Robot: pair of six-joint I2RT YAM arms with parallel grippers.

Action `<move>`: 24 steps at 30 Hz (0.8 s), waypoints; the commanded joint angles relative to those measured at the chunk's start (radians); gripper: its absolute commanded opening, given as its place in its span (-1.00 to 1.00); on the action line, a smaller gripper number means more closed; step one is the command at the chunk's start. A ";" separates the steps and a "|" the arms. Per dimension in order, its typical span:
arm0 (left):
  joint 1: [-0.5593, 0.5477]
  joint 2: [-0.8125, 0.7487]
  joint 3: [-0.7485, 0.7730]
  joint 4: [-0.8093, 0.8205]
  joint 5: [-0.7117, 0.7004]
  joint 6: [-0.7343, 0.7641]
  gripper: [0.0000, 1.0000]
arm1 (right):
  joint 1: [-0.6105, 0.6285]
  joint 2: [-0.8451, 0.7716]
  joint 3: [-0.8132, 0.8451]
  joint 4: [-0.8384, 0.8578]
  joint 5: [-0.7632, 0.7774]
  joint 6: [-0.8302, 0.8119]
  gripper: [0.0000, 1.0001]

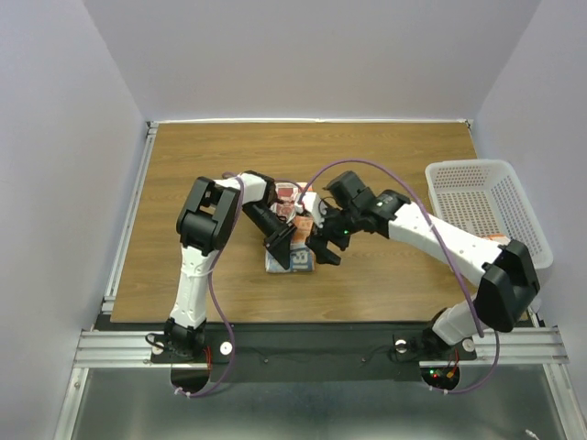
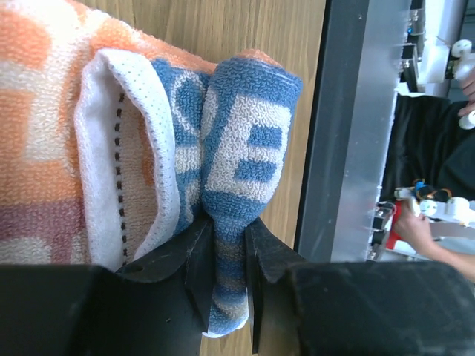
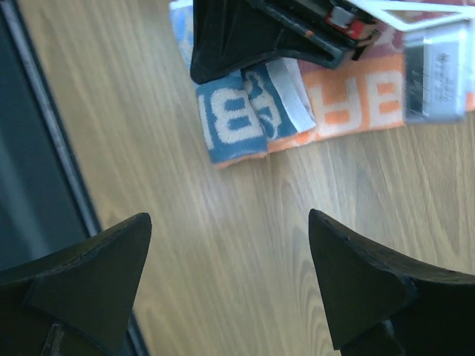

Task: Roll the towels
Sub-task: Roll the towel

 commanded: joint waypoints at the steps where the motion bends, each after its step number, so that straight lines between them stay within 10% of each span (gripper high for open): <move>1: 0.020 0.074 0.026 0.110 -0.167 0.063 -0.35 | 0.077 0.020 -0.074 0.235 0.151 -0.066 0.80; 24: 0.057 0.132 0.125 0.062 -0.111 0.072 -0.27 | 0.197 0.270 -0.154 0.499 0.095 -0.152 0.23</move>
